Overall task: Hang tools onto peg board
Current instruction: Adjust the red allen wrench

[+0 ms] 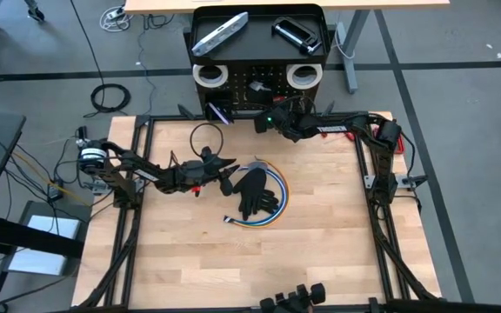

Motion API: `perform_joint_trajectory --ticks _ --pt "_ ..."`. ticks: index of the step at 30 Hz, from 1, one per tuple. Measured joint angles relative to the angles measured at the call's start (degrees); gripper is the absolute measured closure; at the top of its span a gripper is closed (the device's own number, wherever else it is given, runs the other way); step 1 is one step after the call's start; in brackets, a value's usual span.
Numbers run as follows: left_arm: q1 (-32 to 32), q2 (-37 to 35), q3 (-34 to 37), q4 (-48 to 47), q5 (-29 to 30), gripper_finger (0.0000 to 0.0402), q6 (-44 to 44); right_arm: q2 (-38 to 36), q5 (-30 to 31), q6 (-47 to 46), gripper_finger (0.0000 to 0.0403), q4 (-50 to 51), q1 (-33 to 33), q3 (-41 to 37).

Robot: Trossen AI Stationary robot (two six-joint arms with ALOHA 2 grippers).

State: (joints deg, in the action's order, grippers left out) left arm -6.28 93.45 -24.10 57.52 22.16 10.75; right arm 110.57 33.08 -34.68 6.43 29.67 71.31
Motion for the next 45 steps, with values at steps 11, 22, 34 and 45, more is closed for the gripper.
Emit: perform_joint_trajectory --ticks 11,22,34,45 --pt "0.01 0.0 0.0 0.02 -0.38 0.0282 0.05 -0.61 0.28 1.75 0.0255 3.57 -0.8 0.01" --pt "0.0 0.0 0.0 0.07 -0.36 0.0282 0.21 -0.68 -1.49 -1.21 0.0248 7.08 -3.39 0.07" --pt "0.02 0.0 0.0 0.05 -0.36 0.0282 0.19 -2.45 -2.73 -5.11 0.0244 15.01 -8.32 0.07" --pt "0.01 0.0 0.0 -0.47 -0.36 0.0282 0.02 -21.14 6.91 9.82 0.0243 -8.82 -13.1 -19.88"
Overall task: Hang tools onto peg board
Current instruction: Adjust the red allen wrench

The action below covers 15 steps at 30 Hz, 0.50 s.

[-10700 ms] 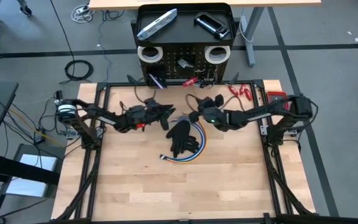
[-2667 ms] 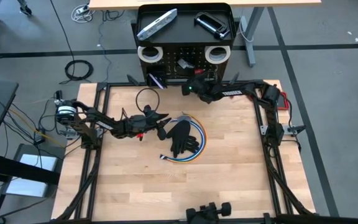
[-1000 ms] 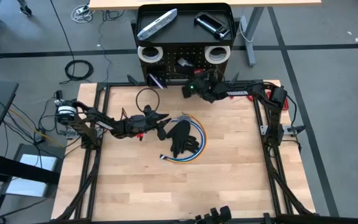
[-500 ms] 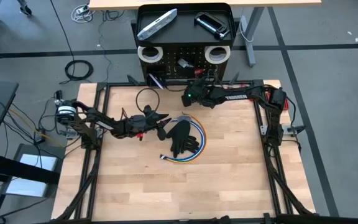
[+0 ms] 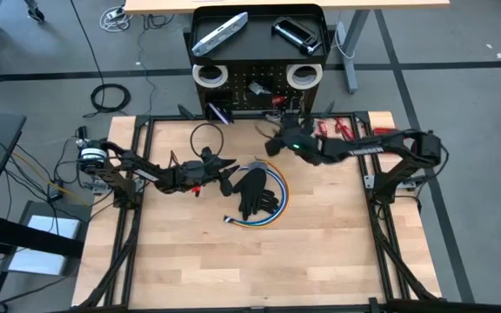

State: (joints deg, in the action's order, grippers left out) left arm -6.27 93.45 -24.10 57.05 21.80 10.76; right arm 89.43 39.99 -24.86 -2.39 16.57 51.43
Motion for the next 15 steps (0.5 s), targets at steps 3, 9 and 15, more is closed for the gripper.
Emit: perform_joint_trajectory --ticks 3,9,15 --pt "0.01 0.0 0.0 0.01 0.0 0.0282 -0.02 -1.33 -11.3 10.41 0.0244 -26.03 1.51 -10.52" --pt "0.0 -0.02 0.0 0.27 0.01 0.0282 -0.02 3.05 -20.42 13.01 0.0271 -42.73 9.63 -14.41" --pt "-0.01 -0.02 0.0 0.49 0.88 0.0282 -0.02 8.62 -14.22 19.04 0.0338 -42.76 11.83 -8.64"
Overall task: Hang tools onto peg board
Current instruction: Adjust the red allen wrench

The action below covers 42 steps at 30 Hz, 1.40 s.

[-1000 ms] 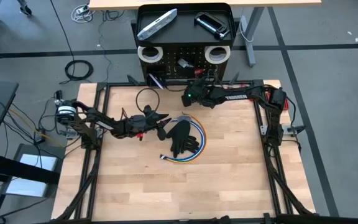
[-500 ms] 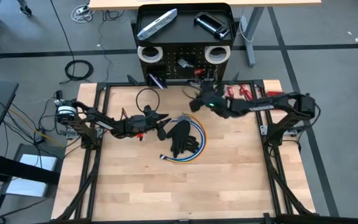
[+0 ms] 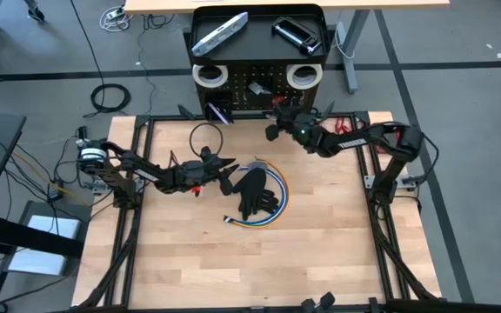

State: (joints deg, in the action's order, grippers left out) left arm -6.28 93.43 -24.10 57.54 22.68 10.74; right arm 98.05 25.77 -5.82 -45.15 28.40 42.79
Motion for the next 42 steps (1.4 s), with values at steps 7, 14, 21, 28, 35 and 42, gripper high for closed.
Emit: perform_joint_trajectory --ticks 7,14,21,28,35,42 --pt "0.0 0.0 0.0 -0.11 0.3 0.0282 -0.02 5.35 10.0 12.45 0.0394 0.14 -2.27 5.38" --pt "0.0 0.0 -0.02 -0.33 0.41 0.0282 0.0 10.46 15.79 16.1 0.0355 0.33 -2.04 10.6" --pt "0.0 0.0 -0.02 -0.6 0.45 0.0282 -0.02 11.62 16.67 17.66 0.036 5.48 -0.03 13.44" --pt "0.0 0.0 -0.02 -0.54 0.45 0.0282 -0.02 11.62 15.09 19.58 0.0363 6.63 1.47 13.44" --pt "0.0 0.0 -0.02 -0.52 0.45 0.0282 -0.02 11.4 16.95 19.53 0.0355 6.46 0.38 13.44" --pt "0.0 0.0 -0.02 -0.73 0.47 0.0282 -0.02 3.23 23.28 16.1 0.0352 15.68 -5.28 11.62"
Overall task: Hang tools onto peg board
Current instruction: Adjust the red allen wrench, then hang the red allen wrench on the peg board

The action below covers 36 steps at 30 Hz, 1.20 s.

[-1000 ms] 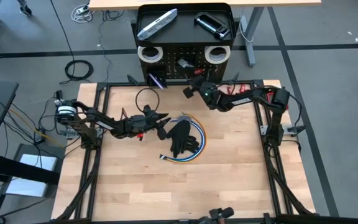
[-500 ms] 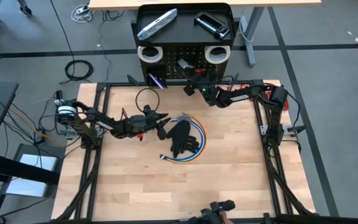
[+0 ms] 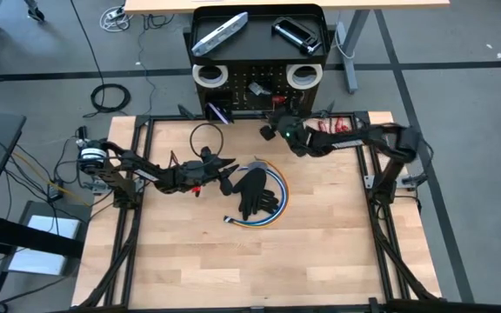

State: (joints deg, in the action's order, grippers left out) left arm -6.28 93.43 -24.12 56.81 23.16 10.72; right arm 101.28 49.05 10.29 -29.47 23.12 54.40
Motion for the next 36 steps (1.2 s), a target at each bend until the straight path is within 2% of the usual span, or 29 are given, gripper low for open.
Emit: perform_joint_trajectory --ticks 3,5,7,10,13,16,19,22,24,27,31,36 --pt "0.0 0.0 0.0 -0.08 -0.02 0.0282 0.0 -7.22 2.34 -9.59 0.0342 13.36 -3.49 -1.64" --pt "0.0 0.0 0.0 -0.23 0.0 0.0282 0.0 -12.34 4.64 -22.13 0.0332 25.93 -5.29 -2.2" --pt "0.0 0.0 0.0 -0.21 0.0 0.0282 0.01 -17.05 5.21 -38.63 0.0322 40.36 -6.32 -2.27" --pt "0.0 0.0 0.0 -0.2 -0.02 0.0282 0.02 -22.31 1.15 -62.63 0.0309 57.95 -6.24 -2.29" --pt "0.0 0.0 0.0 -0.17 -0.02 0.0282 0.0 -24.11 -4.86 -76.32 0.0299 68.73 -4.7 -2.31" --pt "0.0 0.0 0.0 -0.1 -0.02 0.0282 0.02 -23.47 -9.73 -81.24 0.0294 75.31 -1.43 -2.32" --pt "0.0 0.0 0.0 -0.16 -0.02 0.0282 0.02 -21.6 -11.52 -83.99 0.0295 79.39 3.39 -2.36" --pt "0.0 0.0 0.0 -0.17 -0.22 0.0282 0.02 -19.97 -12.32 -83.98 0.03 80.05 9.45 -2.89" --pt "0.0 0.0 0.0 -0.08 -0.57 0.0282 0.02 -18.78 -15.52 -83.98 0.0303 80.03 14.15 -3.72" --pt "0.0 0.0 0.0 0.33 -0.72 0.0282 0.36 -16.68 -20.42 -85.59 0.0305 78.44 20.83 -5.07" --pt "0.02 0.0 0.0 0.88 -0.9 0.0282 1.23 -13.13 -25.94 -87.69 0.0303 70.8 26.7 -7.67" --pt "0.01 0.0 0.0 0.86 -0.9 0.0282 1.51 -8.31 -26.42 -87.13 0.0304 63.56 29.55 -7.88"
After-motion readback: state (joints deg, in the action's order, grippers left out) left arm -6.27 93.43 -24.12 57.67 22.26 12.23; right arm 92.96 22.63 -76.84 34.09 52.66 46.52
